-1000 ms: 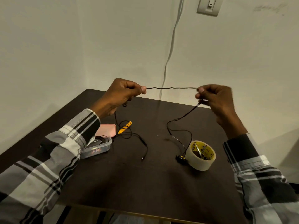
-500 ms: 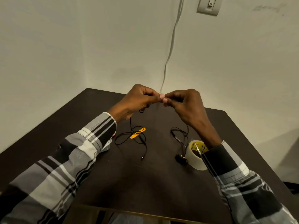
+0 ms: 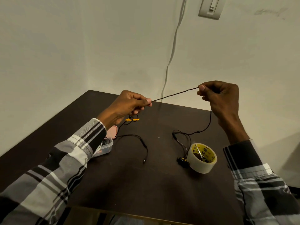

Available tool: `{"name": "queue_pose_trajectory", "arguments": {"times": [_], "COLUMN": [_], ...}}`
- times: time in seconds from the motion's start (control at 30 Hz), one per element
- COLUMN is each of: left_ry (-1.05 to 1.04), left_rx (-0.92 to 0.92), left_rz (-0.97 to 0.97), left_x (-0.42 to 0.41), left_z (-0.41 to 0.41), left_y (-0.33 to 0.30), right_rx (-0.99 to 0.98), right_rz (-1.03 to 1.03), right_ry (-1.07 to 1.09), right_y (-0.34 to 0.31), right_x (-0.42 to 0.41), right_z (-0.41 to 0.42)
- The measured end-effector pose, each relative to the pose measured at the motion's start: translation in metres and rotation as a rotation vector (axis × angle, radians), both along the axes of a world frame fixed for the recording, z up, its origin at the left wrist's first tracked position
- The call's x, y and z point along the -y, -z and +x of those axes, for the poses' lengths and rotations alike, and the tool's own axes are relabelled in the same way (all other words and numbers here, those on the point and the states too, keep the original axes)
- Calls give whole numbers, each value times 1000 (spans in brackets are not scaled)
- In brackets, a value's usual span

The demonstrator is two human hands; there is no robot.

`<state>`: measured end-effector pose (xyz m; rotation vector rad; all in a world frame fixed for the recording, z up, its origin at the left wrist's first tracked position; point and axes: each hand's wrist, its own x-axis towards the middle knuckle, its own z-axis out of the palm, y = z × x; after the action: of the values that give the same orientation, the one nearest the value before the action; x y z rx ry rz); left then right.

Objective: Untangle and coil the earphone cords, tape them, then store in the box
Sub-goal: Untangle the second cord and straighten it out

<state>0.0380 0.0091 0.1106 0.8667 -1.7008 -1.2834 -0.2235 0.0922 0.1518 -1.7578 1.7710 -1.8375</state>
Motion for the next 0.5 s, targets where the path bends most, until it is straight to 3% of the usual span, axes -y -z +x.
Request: {"name": "queue_pose_trajectory", "arguments": {"times": [0.5], "left_ry": [-199], "left_rx": [-157], "left_rz": [-82], "left_x": [3], "left_z": [14], "left_y": [5], "right_rx": [-28], "right_rz": [251], "right_ry": [-5], "right_y": [25], "right_x": [11], "right_z": [-16]}}
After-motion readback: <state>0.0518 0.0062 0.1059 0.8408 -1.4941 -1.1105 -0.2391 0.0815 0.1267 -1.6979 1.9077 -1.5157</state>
